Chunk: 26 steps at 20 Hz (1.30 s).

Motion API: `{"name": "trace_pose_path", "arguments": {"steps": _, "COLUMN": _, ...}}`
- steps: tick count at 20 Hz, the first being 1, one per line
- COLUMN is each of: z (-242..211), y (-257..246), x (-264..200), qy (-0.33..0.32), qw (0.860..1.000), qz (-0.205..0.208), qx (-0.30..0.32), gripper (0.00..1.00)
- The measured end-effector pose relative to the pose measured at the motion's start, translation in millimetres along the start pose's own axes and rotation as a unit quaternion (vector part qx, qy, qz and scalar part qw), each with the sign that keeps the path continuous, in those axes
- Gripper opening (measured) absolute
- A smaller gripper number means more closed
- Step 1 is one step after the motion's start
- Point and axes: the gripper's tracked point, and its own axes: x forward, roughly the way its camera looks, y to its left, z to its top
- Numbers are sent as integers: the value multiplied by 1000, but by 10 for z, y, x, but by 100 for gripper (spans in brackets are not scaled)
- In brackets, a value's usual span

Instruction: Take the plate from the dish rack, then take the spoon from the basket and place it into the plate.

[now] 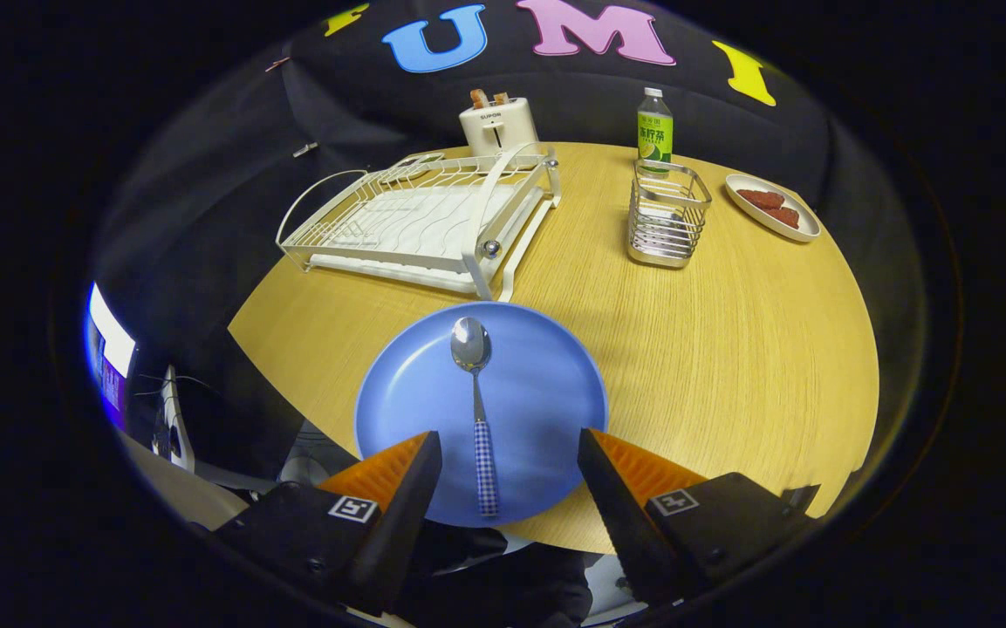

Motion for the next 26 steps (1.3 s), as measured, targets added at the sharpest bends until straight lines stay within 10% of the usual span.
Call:
{"name": "trace_pose_path", "arguments": {"steps": 14, "z": 1374, "y": -196, "x": -833, "qy": -145, "qw": 988, "qz": -40, "qx": 17, "gripper": 99}}
{"name": "trace_pose_path", "arguments": {"steps": 26, "z": 2931, "y": -512, "x": -2588, "qy": -382, "qw": 909, "qz": -165, "qx": -38, "gripper": 99}}
